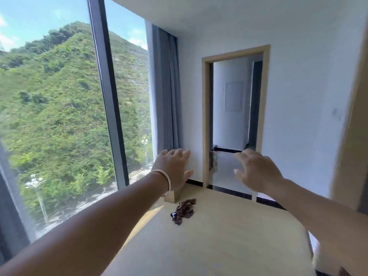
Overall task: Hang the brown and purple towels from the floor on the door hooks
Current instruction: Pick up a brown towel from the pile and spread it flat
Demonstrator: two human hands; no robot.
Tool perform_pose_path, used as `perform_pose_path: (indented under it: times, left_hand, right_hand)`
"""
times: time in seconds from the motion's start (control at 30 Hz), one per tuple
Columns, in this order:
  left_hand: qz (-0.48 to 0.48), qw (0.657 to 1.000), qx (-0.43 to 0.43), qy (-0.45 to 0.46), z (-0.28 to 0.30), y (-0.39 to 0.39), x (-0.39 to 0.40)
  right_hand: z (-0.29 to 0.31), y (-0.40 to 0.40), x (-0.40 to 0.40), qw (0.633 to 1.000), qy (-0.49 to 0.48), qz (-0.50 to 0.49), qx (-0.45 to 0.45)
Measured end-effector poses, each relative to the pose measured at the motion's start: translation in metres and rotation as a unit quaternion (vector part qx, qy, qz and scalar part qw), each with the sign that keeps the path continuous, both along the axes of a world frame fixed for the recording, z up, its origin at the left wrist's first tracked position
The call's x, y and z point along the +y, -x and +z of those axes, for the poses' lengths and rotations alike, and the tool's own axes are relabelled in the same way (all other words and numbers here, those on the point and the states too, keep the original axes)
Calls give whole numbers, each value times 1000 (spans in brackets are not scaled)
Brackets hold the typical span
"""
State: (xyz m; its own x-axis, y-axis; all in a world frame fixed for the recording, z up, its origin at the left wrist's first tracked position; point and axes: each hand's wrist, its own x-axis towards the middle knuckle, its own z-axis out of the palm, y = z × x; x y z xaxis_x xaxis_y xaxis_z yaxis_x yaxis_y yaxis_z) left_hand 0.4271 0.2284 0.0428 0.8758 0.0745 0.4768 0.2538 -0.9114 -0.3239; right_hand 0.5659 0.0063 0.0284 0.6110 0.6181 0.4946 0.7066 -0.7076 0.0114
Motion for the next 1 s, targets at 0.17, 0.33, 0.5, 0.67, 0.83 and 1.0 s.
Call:
perform_pose_path:
  times: [0.17, 0.33, 0.5, 0.67, 0.83, 1.0]
  left_hand:
    - [-70, 997, 12, 11, -16, -71, -56]
    - [-131, 991, 22, 12, -31, -130, -94]
    - [-176, 984, 24, 7, -38, -189, -109]
    - [-206, 978, 16, 15, -31, -253, -101]
    - [-222, 975, -3, 19, -14, -316, -70]
    - [-221, 975, -10, 14, -8, -373, -37]
  right_hand:
    - [-9, -38, -82, 995, 8, -97, 29]
    - [-23, -65, -135, 984, 3, -166, 62]
    - [-31, -92, -160, 973, 15, -216, 78]
    - [-21, -136, -157, 965, 8, -253, 73]
    - [0, -186, -129, 961, 5, -266, 78]
    - [7, -231, -99, 961, 13, -267, 78]
